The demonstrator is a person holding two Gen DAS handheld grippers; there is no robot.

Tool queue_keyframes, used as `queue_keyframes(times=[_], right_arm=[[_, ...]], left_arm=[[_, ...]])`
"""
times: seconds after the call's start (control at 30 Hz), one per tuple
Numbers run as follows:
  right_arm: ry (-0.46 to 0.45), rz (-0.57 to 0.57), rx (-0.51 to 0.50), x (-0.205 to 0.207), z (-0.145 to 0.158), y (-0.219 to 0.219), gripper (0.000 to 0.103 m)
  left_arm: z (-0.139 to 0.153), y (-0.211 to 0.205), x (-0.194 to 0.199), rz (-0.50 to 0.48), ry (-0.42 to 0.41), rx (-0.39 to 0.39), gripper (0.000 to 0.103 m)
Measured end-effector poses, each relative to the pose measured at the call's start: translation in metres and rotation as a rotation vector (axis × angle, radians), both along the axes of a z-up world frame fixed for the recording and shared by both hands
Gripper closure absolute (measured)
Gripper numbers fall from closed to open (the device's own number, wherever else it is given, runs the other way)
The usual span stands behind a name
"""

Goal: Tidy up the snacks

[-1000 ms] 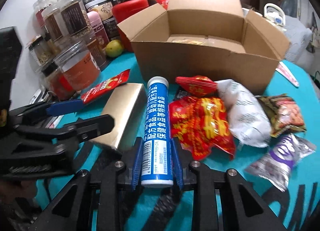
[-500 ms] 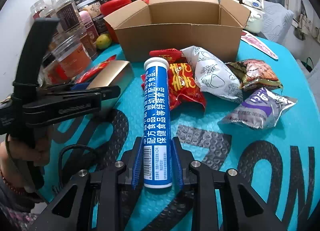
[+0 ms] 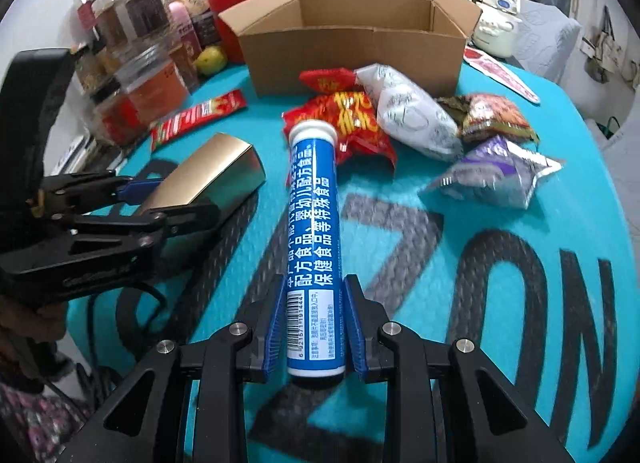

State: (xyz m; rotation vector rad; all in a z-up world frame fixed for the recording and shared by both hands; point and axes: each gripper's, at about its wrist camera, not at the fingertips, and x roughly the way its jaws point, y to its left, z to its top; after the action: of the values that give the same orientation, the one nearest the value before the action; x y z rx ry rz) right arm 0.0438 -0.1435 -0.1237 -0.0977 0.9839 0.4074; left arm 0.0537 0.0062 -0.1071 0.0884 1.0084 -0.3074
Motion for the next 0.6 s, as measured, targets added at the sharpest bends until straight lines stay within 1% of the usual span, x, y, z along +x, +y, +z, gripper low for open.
queue_keyframes(times=[0.1, 0.17, 0.23, 0.27, 0.3, 0.37, 0.47, 0.53, 0.57, 0.6], right_arm=[[-0.019, 0.005, -0.009, -0.006, -0.001, 0.001, 0.074], [-0.036, 0.001, -0.019, -0.005, -0.002, 0.003, 0.073], [-0.036, -0.006, -0.028, 0.0, -0.006, 0.006, 0.066], [-0.034, -0.013, -0.036, 0.003, -0.009, 0.007, 0.059], [-0.033, -0.018, -0.042, 0.006, -0.011, 0.008, 0.055], [-0.056, -0.014, -0.045, 0.009, -0.011, 0.009, 0.054], [-0.069, -0.022, -0.032, 0.014, -0.011, 0.011, 0.054], [-0.08, -0.028, -0.036, 0.015, -0.012, 0.014, 0.055], [-0.085, -0.026, -0.041, 0.015, -0.012, 0.016, 0.059], [-0.092, -0.022, -0.047, 0.015, -0.012, 0.017, 0.069]], left_arm=[[0.0, -0.002, -0.01, -0.014, 0.001, 0.007, 0.059], [-0.002, -0.003, -0.013, -0.015, -0.015, 0.017, 0.059], [-0.009, -0.005, -0.008, -0.017, 0.005, 0.045, 0.058], [-0.012, -0.006, -0.006, -0.012, 0.015, 0.05, 0.056], [-0.011, -0.006, -0.007, -0.007, -0.01, 0.043, 0.056], [-0.012, -0.007, -0.007, 0.001, -0.013, 0.045, 0.056], [-0.013, -0.004, -0.005, 0.022, -0.031, 0.015, 0.056], [-0.013, -0.005, -0.007, 0.017, -0.051, 0.02, 0.056], [-0.013, -0.005, -0.008, 0.016, -0.06, 0.026, 0.056], [-0.013, -0.006, -0.009, 0.017, -0.064, 0.029, 0.056]])
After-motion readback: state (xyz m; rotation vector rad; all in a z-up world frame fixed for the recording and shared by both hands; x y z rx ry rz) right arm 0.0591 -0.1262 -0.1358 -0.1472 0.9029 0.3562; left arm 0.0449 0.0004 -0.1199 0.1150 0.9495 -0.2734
